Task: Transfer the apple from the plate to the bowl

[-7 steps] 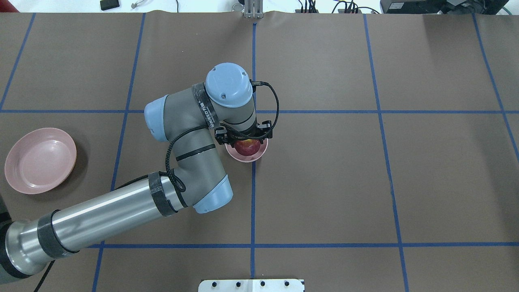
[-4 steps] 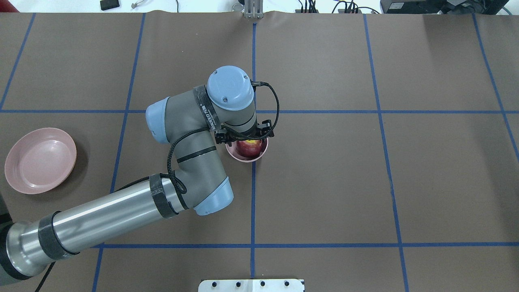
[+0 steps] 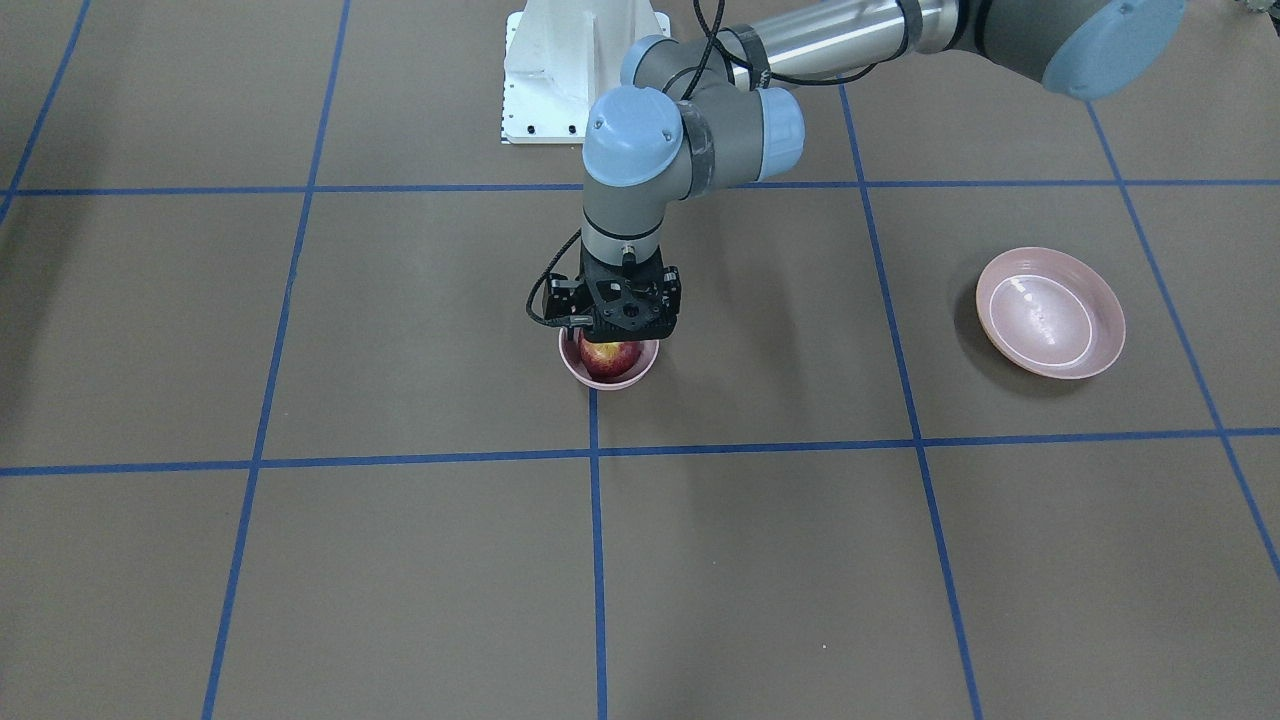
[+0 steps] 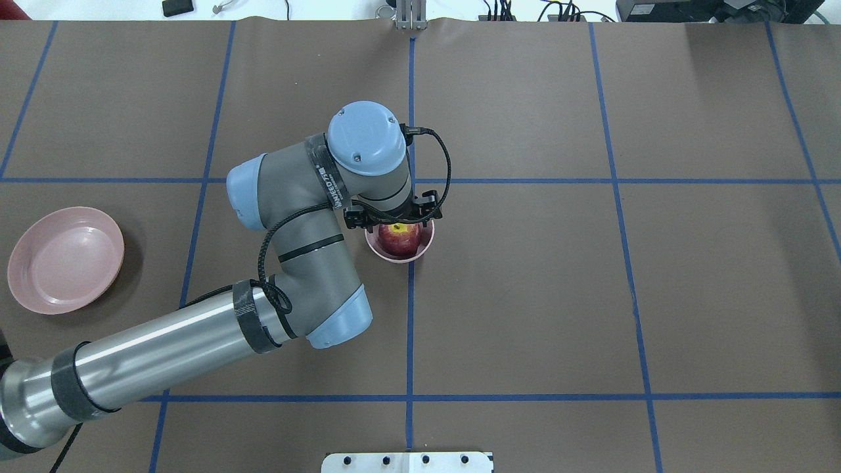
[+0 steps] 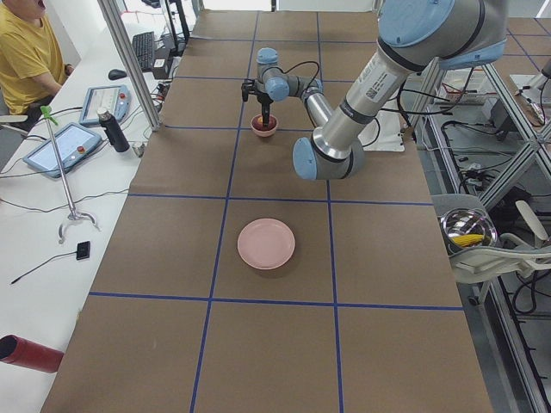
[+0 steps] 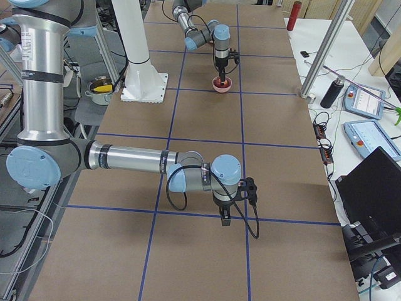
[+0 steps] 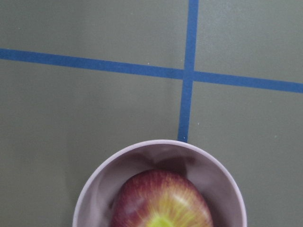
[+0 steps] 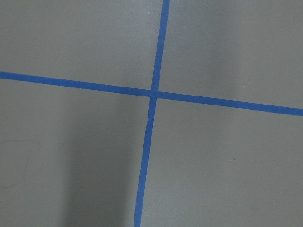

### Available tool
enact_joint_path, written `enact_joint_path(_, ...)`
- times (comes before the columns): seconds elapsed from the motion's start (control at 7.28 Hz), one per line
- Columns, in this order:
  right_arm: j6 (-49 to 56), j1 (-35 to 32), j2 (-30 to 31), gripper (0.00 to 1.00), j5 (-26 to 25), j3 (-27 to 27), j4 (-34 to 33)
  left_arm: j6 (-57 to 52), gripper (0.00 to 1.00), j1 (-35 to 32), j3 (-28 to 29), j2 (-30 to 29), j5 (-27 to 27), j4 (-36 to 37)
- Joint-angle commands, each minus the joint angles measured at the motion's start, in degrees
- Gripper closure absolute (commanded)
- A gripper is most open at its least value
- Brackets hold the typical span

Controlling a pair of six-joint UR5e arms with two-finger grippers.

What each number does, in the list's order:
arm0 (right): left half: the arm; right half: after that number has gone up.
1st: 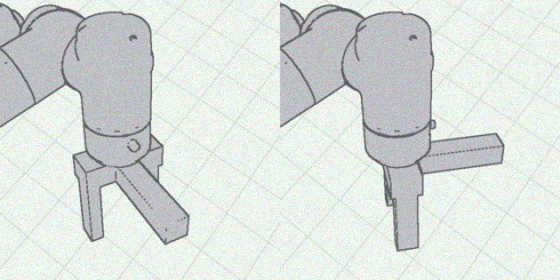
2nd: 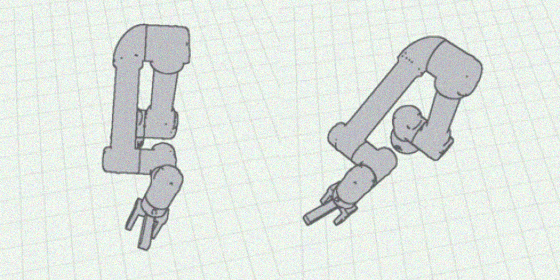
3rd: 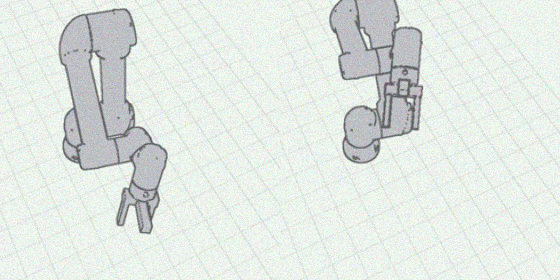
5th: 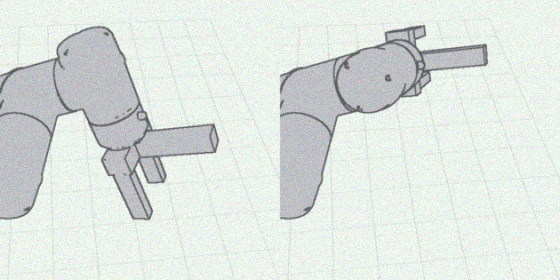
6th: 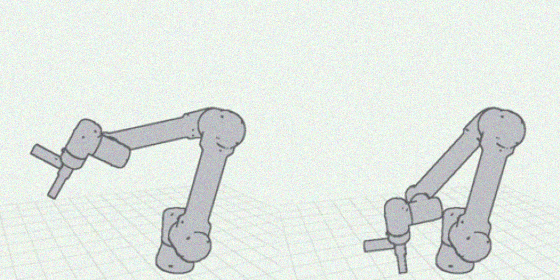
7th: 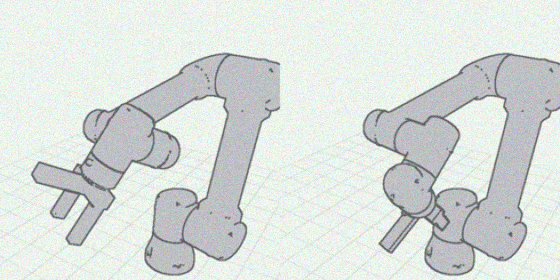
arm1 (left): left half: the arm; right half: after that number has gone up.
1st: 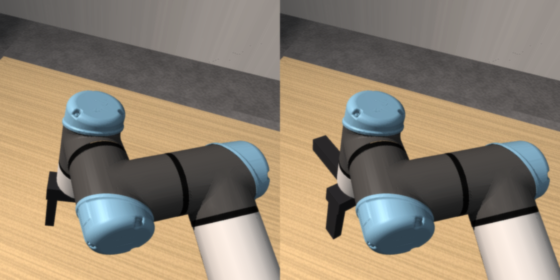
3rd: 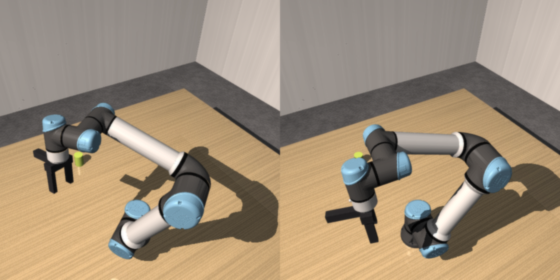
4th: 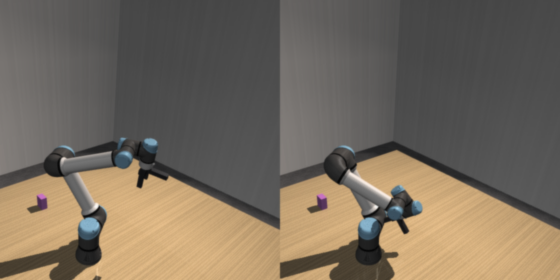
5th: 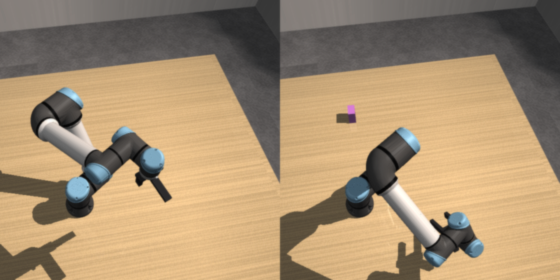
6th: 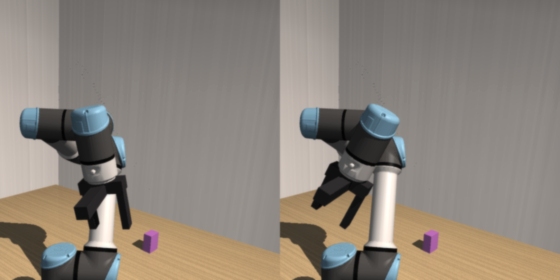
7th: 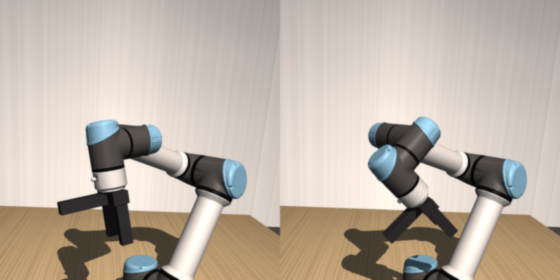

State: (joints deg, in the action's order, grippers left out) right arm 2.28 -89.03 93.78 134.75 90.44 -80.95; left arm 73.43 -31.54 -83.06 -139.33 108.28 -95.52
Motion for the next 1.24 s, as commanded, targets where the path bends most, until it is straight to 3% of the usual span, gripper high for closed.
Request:
enact_joint_path(0.0,0.0,0.0,-0.09,0.0,-0.01,0.0,-0.09,-8.16,0.02,-4.55,-8.65,9.54,3.83,0.25)
enact_joint_path(0.41,0.09,0.0,0.17,0.0,-0.01,-0.09,-0.09,-26.01,0.02,-13.52,-19.38,26.33,9.04,0.16)
enact_joint_path(0.55,0.35,0.0,0.17,0.0,-0.01,-0.26,0.0,-34.5,0.02,-19.38,-22.03,32.83,13.58,0.16)
enact_joint_path(0.82,0.18,-0.09,0.26,0.0,0.07,-0.09,-0.09,-56.46,0.02,-33.52,-21.1,42.08,18.62,1.64)
enact_joint_path(1.1,0.0,-0.09,0.26,0.0,0.08,-0.09,-0.09,-68.01,0.02,-43.12,-20.3,47.98,19.07,5.52)
